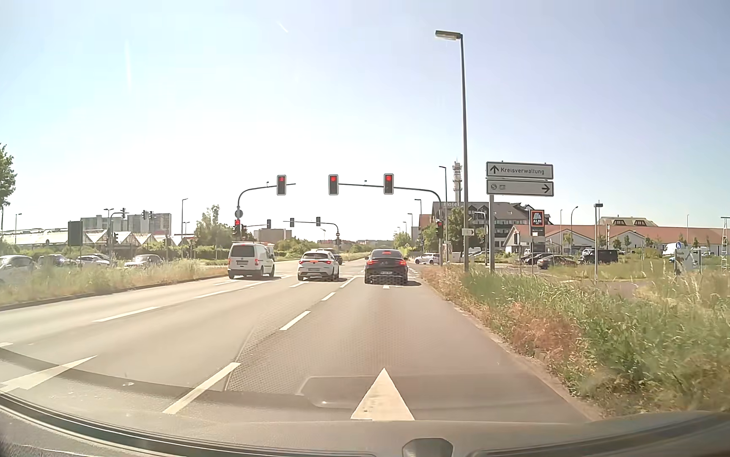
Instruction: Follow the waypoints while adhering to traffic rules and regulations
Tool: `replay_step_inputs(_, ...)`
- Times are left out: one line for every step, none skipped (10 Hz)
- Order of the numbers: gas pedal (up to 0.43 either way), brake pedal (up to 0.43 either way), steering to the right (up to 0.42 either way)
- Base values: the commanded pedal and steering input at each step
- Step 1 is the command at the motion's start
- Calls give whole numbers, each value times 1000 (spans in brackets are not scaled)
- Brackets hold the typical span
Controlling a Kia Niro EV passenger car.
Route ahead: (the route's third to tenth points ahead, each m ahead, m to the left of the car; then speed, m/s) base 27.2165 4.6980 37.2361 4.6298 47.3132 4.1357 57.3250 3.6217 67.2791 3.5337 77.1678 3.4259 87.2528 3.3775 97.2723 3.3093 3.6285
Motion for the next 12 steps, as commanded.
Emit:
replay_step_inputs(0, 30, 3)
replay_step_inputs(0, 30, 3)
replay_step_inputs(0, 30, 3)
replay_step_inputs(0, 30, 2)
replay_step_inputs(0, 30, 2)
replay_step_inputs(0, 30, 1)
replay_step_inputs(0, 30, 0)
replay_step_inputs(0, 30, -2)
replay_step_inputs(0, 30, -3)
replay_step_inputs(0, 30, -3)
replay_step_inputs(0, 30, -3)
replay_step_inputs(0, 30, -3)
